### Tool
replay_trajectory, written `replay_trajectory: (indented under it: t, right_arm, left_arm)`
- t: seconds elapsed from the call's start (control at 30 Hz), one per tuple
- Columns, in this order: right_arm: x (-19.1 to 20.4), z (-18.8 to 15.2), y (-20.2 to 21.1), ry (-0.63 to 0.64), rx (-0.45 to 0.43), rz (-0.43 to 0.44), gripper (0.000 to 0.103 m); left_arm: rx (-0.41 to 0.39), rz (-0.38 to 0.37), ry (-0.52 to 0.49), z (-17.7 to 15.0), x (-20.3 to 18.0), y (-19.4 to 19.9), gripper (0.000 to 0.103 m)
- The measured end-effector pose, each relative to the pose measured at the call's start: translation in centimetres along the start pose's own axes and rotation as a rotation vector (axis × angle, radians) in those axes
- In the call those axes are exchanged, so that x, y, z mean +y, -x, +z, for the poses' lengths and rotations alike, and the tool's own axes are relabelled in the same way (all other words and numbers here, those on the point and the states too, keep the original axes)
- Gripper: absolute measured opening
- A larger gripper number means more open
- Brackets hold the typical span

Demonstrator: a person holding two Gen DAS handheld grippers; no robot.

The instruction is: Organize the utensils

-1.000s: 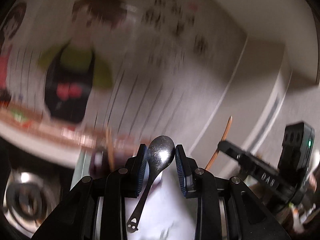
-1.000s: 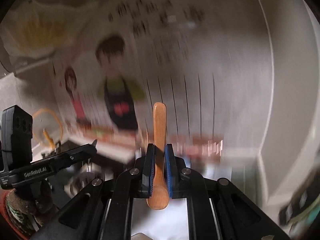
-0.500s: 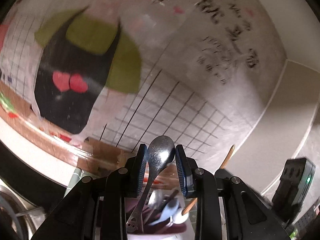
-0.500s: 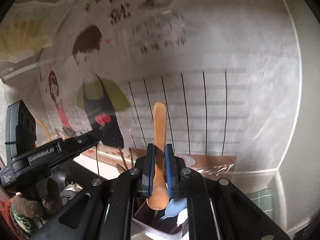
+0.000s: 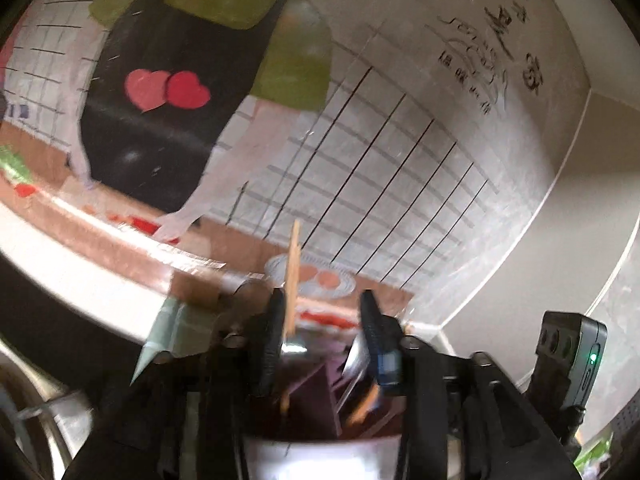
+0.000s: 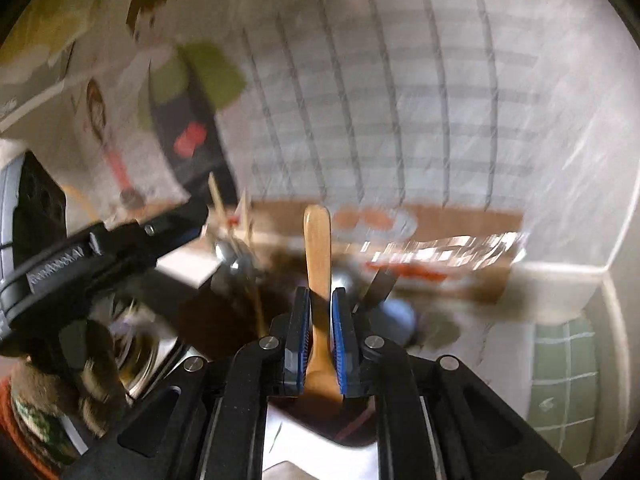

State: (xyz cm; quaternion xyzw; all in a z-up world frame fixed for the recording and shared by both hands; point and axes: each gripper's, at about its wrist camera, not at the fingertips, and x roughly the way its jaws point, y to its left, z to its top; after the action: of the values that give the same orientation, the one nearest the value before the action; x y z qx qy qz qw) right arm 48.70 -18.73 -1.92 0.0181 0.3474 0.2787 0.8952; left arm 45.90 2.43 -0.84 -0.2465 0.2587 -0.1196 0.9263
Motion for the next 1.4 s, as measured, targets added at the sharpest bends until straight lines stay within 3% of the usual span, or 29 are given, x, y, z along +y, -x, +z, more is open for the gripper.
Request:
replay_trajectory:
  t: [0.1, 0.27, 0.47, 0.6, 0.73, 0.9, 1.4]
  right_arm:
    - [0.0, -0.4, 1.6, -0.009, -0.018, -0.046, 0.012]
    - [0.8, -2.0, 8.6, -0.028, -0.091, -0.082, 0.015]
    - [4.2, -7.2, 16.6, 0.025, -0.151, -0.069, 0.028]
    - [7.1, -11.7, 20.7, 0.024, -0.174, -0.049, 0.028]
    - [9.9, -15.3, 22.4, 0.075, -0.145, -0.083, 0.028]
    - [10.8, -17.4, 23.3, 0.044, -0.088, -0.051, 0.028]
    - [11.8, -19.2, 24.8, 0.053, -0.105, -0.087, 0.028]
  left_arm:
    - [-0.007, 0.052, 0.001, -0.1, -0.4, 2.4, 0.05]
    - [0.006, 0.169, -0.081, -1.8, -3.0, 8.5, 0.05]
    - [0.051, 0.316, -0.269, -8.8, -7.3, 16.0, 0.05]
    - [0.026, 0.32, -0.283, -13.2, -9.2, 20.7, 0.05]
    - [0.034, 0.418, -0.287, -16.8, -10.8, 23.7, 0.05]
    - [0.045, 0.403, -0.319, -18.9, -12.0, 25.2, 0.05]
    - [0.054, 0.418, -0.313, -19.5, -12.7, 26.5, 0.05]
